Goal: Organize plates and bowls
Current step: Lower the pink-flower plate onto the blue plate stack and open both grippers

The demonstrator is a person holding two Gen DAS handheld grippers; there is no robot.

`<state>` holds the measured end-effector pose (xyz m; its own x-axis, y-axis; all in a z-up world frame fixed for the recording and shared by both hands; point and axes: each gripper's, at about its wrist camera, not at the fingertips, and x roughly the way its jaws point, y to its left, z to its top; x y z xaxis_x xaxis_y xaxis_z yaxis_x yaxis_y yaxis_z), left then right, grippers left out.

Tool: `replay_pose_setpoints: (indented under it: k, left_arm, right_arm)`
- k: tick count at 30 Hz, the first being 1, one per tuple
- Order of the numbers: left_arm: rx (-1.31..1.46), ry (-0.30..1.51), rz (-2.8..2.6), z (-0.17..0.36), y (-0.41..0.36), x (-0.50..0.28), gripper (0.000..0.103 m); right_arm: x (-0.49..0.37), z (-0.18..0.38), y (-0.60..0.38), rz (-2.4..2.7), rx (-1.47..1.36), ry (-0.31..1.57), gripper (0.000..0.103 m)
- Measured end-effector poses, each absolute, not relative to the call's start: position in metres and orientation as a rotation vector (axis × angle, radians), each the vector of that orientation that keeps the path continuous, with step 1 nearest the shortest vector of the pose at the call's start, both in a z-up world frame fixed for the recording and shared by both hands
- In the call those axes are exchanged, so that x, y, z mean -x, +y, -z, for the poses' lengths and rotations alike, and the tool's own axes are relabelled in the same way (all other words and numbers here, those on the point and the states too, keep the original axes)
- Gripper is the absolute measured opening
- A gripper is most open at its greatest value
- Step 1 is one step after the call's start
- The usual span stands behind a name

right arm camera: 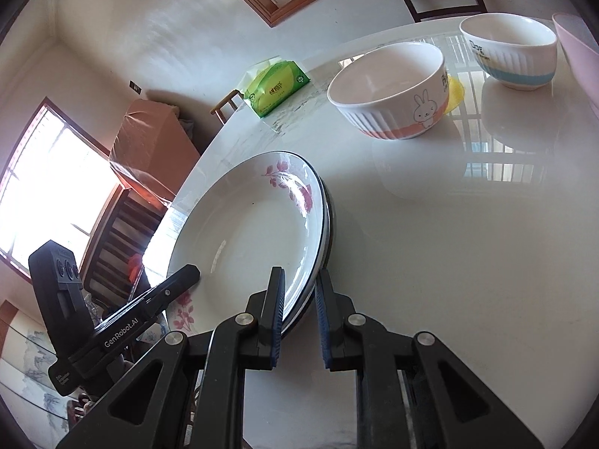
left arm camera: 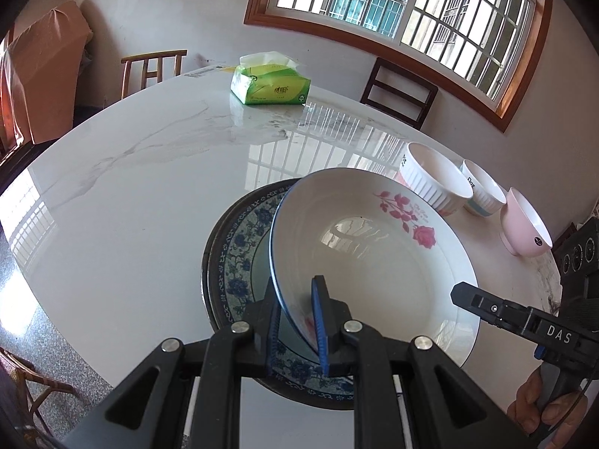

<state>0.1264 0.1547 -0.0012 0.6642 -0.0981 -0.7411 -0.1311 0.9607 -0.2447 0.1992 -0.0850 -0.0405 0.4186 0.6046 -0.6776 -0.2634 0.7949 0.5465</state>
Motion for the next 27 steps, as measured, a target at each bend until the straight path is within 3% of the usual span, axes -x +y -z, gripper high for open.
replay_pose_setpoints:
  k: [27]
  left_arm:
    - [0.286, 0.853, -0.086, 0.014, 0.167, -0.123, 0.018]
  right_arm:
    - [-0.191, 0.025, -0.064, -0.543, -0.243, 0.927, 0.019]
